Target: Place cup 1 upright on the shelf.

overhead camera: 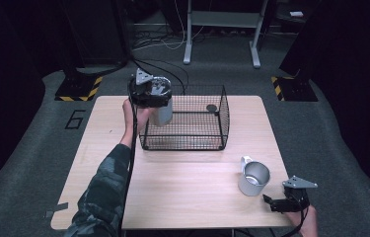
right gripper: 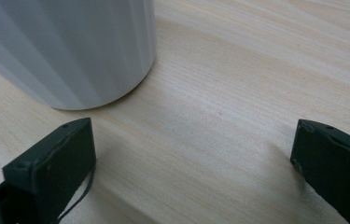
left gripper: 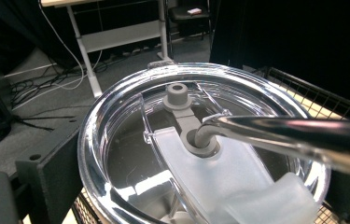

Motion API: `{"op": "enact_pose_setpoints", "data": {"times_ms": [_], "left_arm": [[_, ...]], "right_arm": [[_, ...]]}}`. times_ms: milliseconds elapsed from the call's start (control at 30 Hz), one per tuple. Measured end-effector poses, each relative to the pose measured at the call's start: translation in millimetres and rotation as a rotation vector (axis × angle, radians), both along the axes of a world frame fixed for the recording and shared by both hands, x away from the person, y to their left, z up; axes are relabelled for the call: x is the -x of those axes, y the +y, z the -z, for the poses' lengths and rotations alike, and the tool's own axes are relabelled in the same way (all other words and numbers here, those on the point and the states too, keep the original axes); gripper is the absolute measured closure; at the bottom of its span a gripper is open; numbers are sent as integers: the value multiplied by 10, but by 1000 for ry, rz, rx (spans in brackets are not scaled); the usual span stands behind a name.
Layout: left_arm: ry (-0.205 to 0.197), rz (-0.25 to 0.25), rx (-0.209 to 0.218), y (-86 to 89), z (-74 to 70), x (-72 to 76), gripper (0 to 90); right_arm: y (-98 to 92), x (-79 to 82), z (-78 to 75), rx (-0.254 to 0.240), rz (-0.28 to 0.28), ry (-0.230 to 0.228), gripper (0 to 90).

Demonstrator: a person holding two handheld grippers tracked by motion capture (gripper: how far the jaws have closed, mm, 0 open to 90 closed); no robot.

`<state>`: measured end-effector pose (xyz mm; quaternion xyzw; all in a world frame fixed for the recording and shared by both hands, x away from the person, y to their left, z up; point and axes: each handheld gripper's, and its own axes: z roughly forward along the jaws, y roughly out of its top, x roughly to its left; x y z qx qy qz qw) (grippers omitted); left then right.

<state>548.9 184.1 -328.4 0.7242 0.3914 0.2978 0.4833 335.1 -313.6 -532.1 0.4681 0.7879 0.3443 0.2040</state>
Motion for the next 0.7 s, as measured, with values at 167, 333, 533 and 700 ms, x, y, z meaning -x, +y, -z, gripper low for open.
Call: {"op": "enact_pose_setpoints", "data": {"times_ms": [167, 333, 533, 700], "left_arm": [[12, -14, 1, -41, 86, -50, 41], [21, -13, -6, -72, 152, -76, 41], [32, -16, -16, -117, 218, -116, 41], [44, -17, -21, -152, 279, -150, 41]], "right_arm": [[1, 0, 0, -1, 1, 0, 0], [10, 0, 1, -6, 13, -1, 0], [6, 1, 1, -3, 8, -1, 0], [4, 3, 0, 0, 2, 0, 0]]}}
